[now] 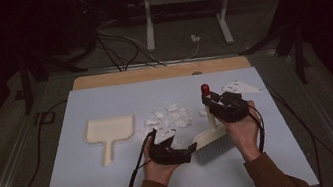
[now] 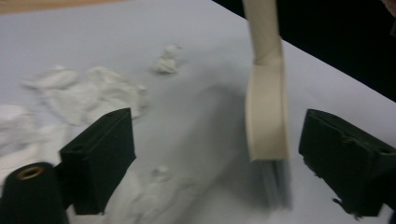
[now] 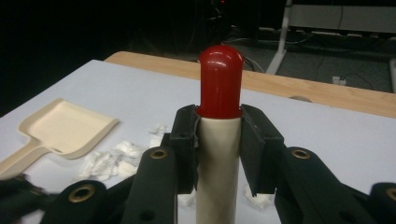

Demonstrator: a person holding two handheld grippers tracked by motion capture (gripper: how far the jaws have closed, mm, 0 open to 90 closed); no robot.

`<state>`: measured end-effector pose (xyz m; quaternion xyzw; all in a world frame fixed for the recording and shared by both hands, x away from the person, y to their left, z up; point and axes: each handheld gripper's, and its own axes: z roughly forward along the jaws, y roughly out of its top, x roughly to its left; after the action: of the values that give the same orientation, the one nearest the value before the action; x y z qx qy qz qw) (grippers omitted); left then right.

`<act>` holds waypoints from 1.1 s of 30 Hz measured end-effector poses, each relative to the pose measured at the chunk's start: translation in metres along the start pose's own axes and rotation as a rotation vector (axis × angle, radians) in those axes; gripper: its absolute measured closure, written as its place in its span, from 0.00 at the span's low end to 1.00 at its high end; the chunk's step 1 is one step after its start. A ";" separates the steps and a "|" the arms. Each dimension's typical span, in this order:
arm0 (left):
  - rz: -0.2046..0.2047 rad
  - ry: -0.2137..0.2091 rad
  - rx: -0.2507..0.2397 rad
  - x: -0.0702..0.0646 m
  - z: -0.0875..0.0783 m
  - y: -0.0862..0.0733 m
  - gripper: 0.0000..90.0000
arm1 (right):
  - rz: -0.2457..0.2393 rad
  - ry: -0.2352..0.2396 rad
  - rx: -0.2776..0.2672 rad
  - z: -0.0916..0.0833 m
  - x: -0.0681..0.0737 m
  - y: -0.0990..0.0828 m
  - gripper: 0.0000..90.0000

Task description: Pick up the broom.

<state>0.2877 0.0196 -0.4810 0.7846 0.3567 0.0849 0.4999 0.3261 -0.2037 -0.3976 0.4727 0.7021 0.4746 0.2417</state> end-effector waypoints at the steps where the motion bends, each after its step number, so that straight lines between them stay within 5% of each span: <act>1: 0.000 0.000 0.000 0.000 0.000 0.000 0.17 | -0.001 0.003 -0.002 0.000 0.002 0.000 0.77; 8: -0.027 -0.076 0.018 -0.005 0.018 0.002 0.38 | -0.017 0.034 -0.007 -0.001 0.012 0.001 0.77; 14: -0.029 -0.126 0.031 -0.005 0.024 0.000 0.68 | -0.030 0.062 -0.016 -0.002 0.020 0.004 0.77; 21: -0.067 -0.154 0.044 0.001 0.023 0.001 0.76 | -0.070 0.087 -0.036 -0.003 0.022 0.003 0.75; 26: -0.073 -0.159 0.037 -0.001 0.023 0.002 0.77 | -0.019 0.164 0.015 0.004 0.014 -0.002 0.34; 28: -0.078 -0.166 0.037 -0.002 0.022 0.002 0.77 | -0.009 0.151 0.063 0.009 0.013 -0.004 0.19; 33: -0.083 -0.194 0.037 0.000 0.018 0.005 0.77 | -0.038 0.194 0.090 0.010 0.011 -0.004 0.08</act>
<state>0.2990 0.0057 -0.4858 0.7829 0.3405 -0.0189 0.5204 0.3273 -0.1899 -0.4047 0.4216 0.7515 0.4816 0.1600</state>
